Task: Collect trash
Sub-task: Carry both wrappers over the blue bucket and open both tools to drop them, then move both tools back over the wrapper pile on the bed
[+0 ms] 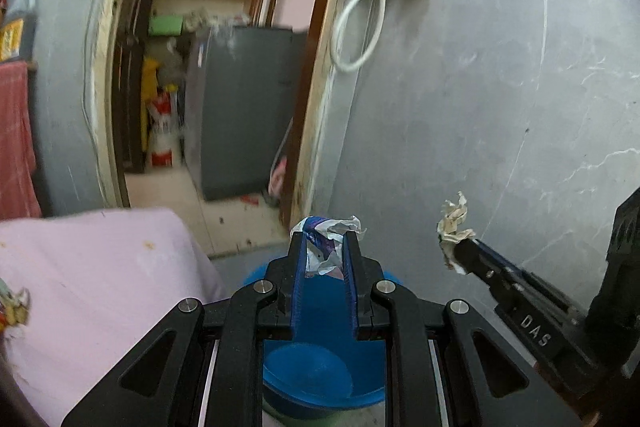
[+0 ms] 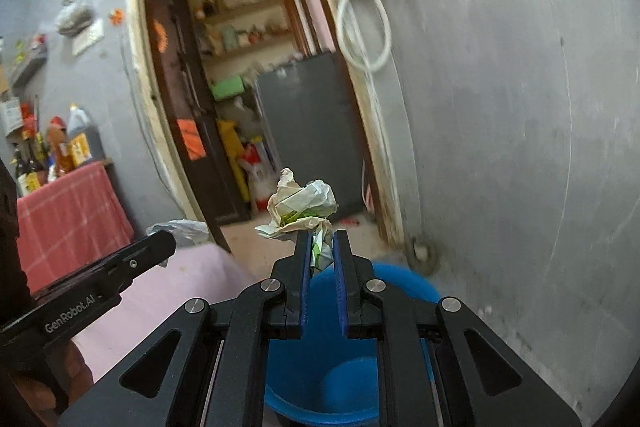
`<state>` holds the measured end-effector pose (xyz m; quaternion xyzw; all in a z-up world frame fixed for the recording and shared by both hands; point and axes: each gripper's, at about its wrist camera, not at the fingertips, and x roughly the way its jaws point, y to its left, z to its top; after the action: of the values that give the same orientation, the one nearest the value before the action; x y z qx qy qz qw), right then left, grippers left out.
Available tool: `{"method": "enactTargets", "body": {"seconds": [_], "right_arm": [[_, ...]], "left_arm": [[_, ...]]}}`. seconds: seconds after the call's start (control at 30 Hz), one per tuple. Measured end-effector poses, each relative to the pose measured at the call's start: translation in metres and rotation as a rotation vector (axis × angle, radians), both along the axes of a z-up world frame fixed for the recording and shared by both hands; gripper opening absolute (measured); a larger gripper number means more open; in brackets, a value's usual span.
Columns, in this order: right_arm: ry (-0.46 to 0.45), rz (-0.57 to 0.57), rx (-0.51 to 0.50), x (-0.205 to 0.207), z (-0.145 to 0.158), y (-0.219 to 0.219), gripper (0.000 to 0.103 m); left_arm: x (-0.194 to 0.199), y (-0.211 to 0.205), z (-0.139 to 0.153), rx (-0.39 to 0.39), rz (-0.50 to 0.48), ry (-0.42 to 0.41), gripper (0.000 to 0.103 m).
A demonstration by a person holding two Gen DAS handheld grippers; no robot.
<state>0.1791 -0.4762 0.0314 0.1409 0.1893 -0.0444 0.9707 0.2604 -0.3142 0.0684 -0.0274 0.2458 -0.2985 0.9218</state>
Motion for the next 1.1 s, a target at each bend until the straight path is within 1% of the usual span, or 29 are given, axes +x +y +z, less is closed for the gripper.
{"method": "enactTargets", "body": {"seconds": [0.03, 0.17, 0.27, 0.37, 0.47, 0.5, 0.53, 0.6, 0.67, 0.7, 0.73, 0.77, 0.83, 0.87, 0.9, 0.93, 0.97, 1.0, 1.03, 1.1], "right_arm": [[0.018, 0.002, 0.011, 0.002, -0.005, -0.002, 0.011], [0.088, 0.005, 0.055, 0.013, -0.026, -0.009, 0.011], [0.123, 0.003, 0.083, 0.021, -0.037, -0.013, 0.011], [0.158, 0.003, 0.108, 0.027, -0.046, -0.016, 0.015], [0.173, 0.004, 0.127, 0.029, -0.049, -0.019, 0.024], [0.173, 0.003, 0.126, 0.028, -0.049, -0.018, 0.027], [0.173, 0.002, 0.124, 0.027, -0.049, -0.019, 0.027], [0.170, -0.003, 0.128, 0.027, -0.046, -0.019, 0.027], [0.154, -0.009, 0.130, 0.025, -0.041, -0.019, 0.028], [0.145, -0.014, 0.128, 0.025, -0.037, -0.019, 0.029], [0.128, -0.015, 0.124, 0.020, -0.031, -0.018, 0.031], [0.113, -0.016, 0.118, 0.021, -0.025, -0.016, 0.033], [0.079, -0.015, 0.102, 0.017, -0.014, -0.011, 0.042], [0.063, -0.014, 0.094, 0.015, -0.008, -0.009, 0.045], [0.043, -0.013, 0.083, 0.013, 0.000, -0.006, 0.050], [0.021, -0.011, 0.070, 0.009, 0.008, -0.002, 0.052], [0.006, -0.011, 0.061, 0.007, 0.014, 0.001, 0.053], [-0.017, -0.007, 0.050, 0.002, 0.023, 0.006, 0.058], [-0.034, -0.002, 0.043, -0.002, 0.029, 0.010, 0.069], [-0.078, 0.014, 0.019, -0.010, 0.042, 0.022, 0.081]], "left_arm": [[0.002, -0.004, -0.009, 0.007, -0.002, 0.021, 0.014], [0.025, -0.020, -0.031, 0.044, -0.012, 0.129, 0.015], [0.039, -0.026, -0.045, 0.056, -0.004, 0.180, 0.015], [0.050, -0.029, -0.058, 0.066, -0.013, 0.237, 0.017], [0.057, -0.028, -0.067, 0.072, -0.014, 0.277, 0.021], [0.058, -0.027, -0.068, 0.067, -0.012, 0.284, 0.026], [0.059, -0.025, -0.069, 0.062, -0.009, 0.286, 0.031], [0.054, -0.018, -0.067, 0.051, 0.000, 0.282, 0.032], [0.048, -0.012, -0.058, 0.041, 0.003, 0.277, 0.033], [0.046, -0.008, -0.054, 0.037, 0.008, 0.271, 0.035], [0.044, -0.002, -0.049, 0.029, 0.014, 0.261, 0.041], [0.038, 0.003, -0.043, 0.018, 0.023, 0.245, 0.044], [0.029, 0.018, -0.030, -0.003, 0.062, 0.192, 0.058], [0.025, 0.026, -0.023, -0.013, 0.080, 0.164, 0.061], [0.022, 0.033, -0.017, -0.019, 0.094, 0.144, 0.067], [0.018, 0.042, -0.011, -0.026, 0.112, 0.121, 0.076], [0.014, 0.050, -0.004, -0.034, 0.128, 0.097, 0.080], [0.009, 0.060, 0.002, -0.042, 0.148, 0.067, 0.087], [0.004, 0.071, 0.010, -0.049, 0.171, 0.037, 0.094], [-0.007, 0.092, 0.021, -0.071, 0.215, -0.015, 0.100]]}}
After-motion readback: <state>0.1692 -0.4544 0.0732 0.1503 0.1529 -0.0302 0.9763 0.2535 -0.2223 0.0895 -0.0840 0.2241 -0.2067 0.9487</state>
